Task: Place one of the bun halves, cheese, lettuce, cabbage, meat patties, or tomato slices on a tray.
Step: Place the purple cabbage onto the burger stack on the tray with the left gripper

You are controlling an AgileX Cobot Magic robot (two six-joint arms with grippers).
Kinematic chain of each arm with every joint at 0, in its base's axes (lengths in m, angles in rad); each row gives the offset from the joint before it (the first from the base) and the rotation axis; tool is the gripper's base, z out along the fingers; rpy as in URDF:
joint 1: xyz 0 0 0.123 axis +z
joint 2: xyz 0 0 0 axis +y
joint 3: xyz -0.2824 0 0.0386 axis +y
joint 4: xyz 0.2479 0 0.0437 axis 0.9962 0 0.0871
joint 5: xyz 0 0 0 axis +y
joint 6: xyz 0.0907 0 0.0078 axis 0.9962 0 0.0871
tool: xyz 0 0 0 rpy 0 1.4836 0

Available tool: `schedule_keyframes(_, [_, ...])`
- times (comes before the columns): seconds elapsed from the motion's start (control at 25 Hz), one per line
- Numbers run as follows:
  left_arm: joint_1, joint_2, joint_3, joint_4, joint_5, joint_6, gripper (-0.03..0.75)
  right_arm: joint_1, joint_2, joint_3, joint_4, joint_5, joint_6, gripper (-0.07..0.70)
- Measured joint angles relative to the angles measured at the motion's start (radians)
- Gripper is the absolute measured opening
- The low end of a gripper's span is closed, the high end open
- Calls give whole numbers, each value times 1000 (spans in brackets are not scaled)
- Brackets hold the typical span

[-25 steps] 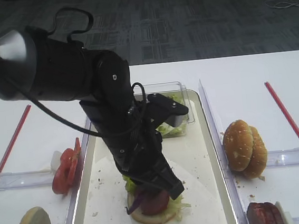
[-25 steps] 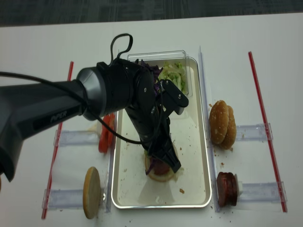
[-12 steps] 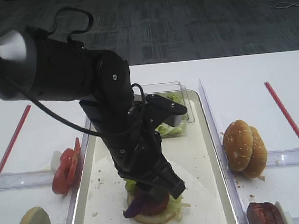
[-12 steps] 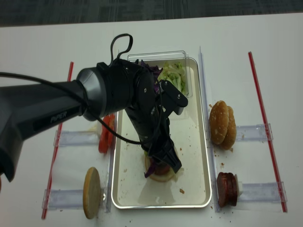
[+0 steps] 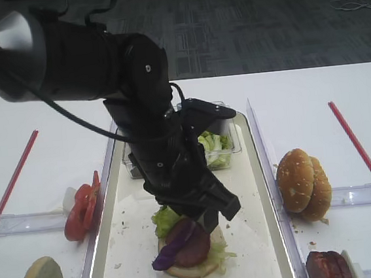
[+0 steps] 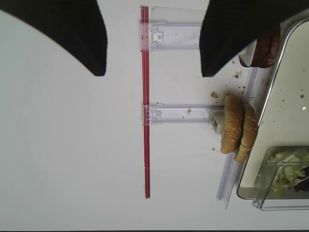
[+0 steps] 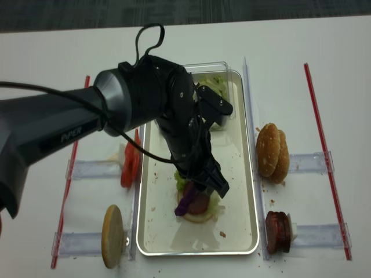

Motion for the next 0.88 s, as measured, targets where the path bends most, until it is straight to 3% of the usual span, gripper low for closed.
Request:
schedule_keyframes(0.24, [0, 0, -87, 51, 84, -48, 398, 0, 0, 0, 0, 0, 0, 432])
schedule_keyframes(0.64, [4, 5, -229, 102, 270, -103, 398, 0, 0, 0, 0, 0, 0, 432])
schedule_keyframes(0.88, [36, 5, -246, 103, 297, -114, 398, 0, 0, 0, 0, 0, 0, 433])
